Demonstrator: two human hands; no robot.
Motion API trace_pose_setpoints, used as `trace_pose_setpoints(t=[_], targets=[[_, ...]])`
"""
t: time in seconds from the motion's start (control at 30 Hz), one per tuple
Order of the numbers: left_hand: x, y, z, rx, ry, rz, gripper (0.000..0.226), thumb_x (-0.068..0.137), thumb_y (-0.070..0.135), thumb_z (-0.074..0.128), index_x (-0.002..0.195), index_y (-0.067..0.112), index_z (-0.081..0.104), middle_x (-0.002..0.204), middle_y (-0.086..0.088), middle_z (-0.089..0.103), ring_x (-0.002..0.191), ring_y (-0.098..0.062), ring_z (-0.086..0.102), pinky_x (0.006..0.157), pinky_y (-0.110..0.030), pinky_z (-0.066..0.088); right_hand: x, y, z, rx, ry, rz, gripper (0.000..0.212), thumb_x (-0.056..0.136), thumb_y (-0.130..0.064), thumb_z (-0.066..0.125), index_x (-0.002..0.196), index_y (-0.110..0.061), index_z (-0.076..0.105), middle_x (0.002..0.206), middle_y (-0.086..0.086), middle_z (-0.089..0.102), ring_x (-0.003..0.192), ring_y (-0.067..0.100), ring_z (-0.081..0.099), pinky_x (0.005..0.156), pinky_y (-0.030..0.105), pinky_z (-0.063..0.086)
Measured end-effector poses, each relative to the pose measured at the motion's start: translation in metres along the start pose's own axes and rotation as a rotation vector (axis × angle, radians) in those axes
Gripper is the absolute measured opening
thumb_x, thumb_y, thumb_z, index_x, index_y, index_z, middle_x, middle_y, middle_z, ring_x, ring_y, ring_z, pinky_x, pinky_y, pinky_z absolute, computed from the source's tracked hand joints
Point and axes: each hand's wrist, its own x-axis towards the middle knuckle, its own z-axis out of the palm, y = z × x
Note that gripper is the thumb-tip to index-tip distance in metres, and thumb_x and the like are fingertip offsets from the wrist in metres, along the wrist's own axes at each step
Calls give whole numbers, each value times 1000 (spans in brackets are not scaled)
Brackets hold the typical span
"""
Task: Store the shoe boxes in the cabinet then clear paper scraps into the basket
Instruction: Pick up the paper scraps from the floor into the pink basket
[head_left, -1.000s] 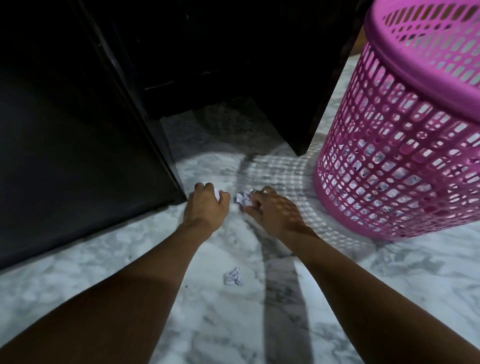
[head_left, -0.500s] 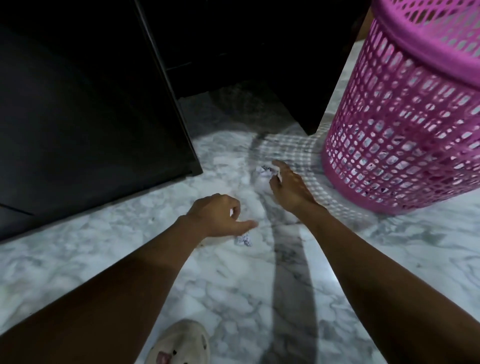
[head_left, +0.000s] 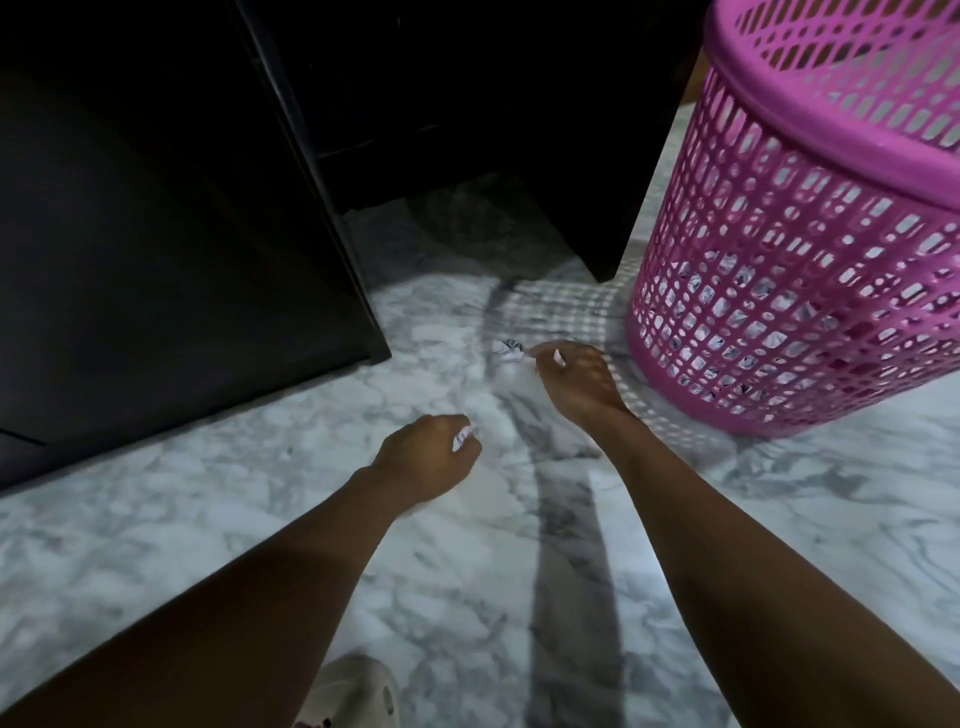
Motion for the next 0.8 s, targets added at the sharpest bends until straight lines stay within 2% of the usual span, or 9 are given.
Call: trace_pose_setpoints(t=[0.1, 0.17, 0.23, 0.33, 0.4, 0.53, 0.63, 0.73, 0.8], targets=[[19, 8, -7, -110, 65, -64, 22, 94, 33, 47, 98, 21, 65, 94, 4, 67, 92, -21, 61, 83, -31, 50, 8, 4, 3, -24, -41, -44, 25, 100, -13, 48, 114, -12, 69, 131, 0, 62, 118, 15, 58, 65, 1, 36], [29, 13, -11, -151, 106, -76, 27, 92, 33, 45, 103, 19, 65, 95, 3, 68, 93, -21, 61, 86, -34, 51, 11, 3, 4, -62, -57, -22, 35, 102, -14, 42, 133, -14, 59, 136, 5, 58, 123, 21, 55, 74, 8, 37], [39, 16, -12, -153, 147, -73, 24, 95, 28, 44, 93, 14, 63, 88, -1, 68, 88, -24, 62, 82, -36, 52, 15, 0, 6, -125, -54, -23, 37, 103, -17, 38, 137, -17, 54, 138, 9, 57, 123, 25, 56, 84, 17, 37], [48, 16, -11, -173, 182, -86, 23, 95, 24, 43, 76, 14, 52, 75, -2, 61, 77, -28, 58, 75, -36, 50, 19, -5, 13, -259, -62, -91, 39, 103, -30, 43, 138, -15, 52, 137, 11, 58, 125, 25, 54, 95, 25, 41], [52, 13, -9, -184, 184, -99, 24, 94, 23, 43, 70, 17, 45, 69, 1, 56, 73, -26, 54, 71, -33, 48, 22, -7, 18, -357, -74, -151, 45, 101, -39, 49, 138, -16, 53, 133, 9, 61, 124, 26, 56, 97, 30, 43], [53, 5, -6, -194, 189, -116, 21, 94, 26, 43, 81, 13, 53, 75, -2, 61, 78, -28, 58, 72, -36, 50, 28, -6, 26, -503, -91, -216, 43, 94, -46, 59, 129, -22, 60, 121, 5, 68, 111, 25, 63, 86, 31, 48], [53, 1, -7, -224, 195, -122, 23, 94, 26, 43, 82, 12, 55, 75, -3, 61, 79, -29, 59, 72, -38, 50, 27, -5, 29, -515, -52, -236, 33, 98, -39, 55, 115, -14, 66, 108, 10, 70, 99, 28, 66, 77, 31, 48], [54, 6, -15, -254, 220, -128, 23, 93, 27, 44, 81, 10, 55, 74, -4, 60, 80, -31, 59, 72, -37, 50, 22, -10, 23, -468, -90, -197, 35, 100, -40, 51, 117, -12, 64, 114, 9, 69, 105, 27, 65, 84, 33, 51], [57, 13, -26, -284, 233, -121, 23, 92, 29, 46, 80, 12, 55, 73, -2, 60, 80, -30, 60, 74, -36, 51, 18, -21, 11, -446, -90, -187, 36, 100, -42, 49, 117, -13, 62, 113, 8, 69, 104, 27, 64, 78, 32, 48]])
